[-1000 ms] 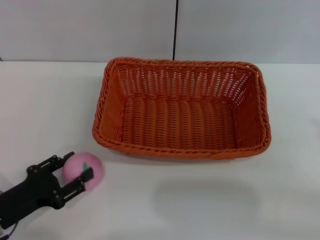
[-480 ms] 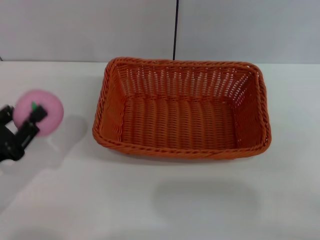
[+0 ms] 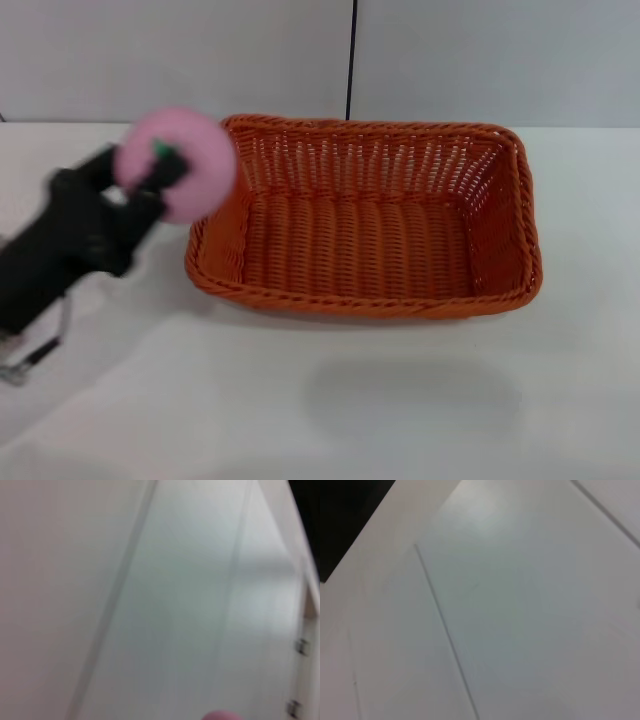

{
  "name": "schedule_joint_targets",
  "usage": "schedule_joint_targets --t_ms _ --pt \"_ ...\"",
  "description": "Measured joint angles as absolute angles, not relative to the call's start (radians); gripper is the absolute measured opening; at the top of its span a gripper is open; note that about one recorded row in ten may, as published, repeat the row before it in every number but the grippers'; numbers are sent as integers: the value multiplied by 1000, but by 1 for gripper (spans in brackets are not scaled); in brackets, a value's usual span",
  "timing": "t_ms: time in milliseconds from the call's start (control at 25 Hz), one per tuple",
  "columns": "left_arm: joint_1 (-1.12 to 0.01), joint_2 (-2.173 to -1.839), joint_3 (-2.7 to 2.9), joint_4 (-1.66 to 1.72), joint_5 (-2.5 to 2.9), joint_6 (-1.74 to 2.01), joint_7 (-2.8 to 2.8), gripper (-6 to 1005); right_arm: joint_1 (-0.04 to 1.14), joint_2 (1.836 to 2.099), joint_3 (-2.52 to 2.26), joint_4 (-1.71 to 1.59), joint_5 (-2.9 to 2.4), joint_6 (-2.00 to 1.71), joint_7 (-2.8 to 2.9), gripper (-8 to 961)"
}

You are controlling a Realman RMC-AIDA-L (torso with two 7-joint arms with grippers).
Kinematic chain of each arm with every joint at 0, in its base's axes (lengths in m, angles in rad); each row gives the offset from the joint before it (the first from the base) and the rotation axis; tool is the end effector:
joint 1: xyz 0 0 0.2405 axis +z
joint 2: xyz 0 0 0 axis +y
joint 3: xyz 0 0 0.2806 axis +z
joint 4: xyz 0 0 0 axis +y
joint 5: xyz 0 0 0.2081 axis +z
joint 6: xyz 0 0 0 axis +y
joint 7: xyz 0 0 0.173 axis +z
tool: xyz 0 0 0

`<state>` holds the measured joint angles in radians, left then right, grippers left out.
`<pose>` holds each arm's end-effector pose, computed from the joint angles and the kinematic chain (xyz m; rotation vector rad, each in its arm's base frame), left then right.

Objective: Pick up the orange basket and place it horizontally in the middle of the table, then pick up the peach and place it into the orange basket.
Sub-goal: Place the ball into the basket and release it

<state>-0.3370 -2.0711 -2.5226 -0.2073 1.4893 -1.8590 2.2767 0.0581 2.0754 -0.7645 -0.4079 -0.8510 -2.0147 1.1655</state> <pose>-0.2790 0.2687 -0.0187 -2.1764 -0.4715 -1.4259 0.3182 0.2058 0.0873 -1.6221 0.4566 1.6623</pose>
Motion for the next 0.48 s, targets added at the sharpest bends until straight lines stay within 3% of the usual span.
schedule_joint_targets --t_ms 240,480 --pt "-468 -2078 -2370 -89 1485 -1748 2361 298 50 2075 -716 -363 -851 -2034 1164 627" --pt "-519 -2078 -2352 -48 1489 -1634 2370 483 44 2074 -690 -336 -851 -2039 1164 627"
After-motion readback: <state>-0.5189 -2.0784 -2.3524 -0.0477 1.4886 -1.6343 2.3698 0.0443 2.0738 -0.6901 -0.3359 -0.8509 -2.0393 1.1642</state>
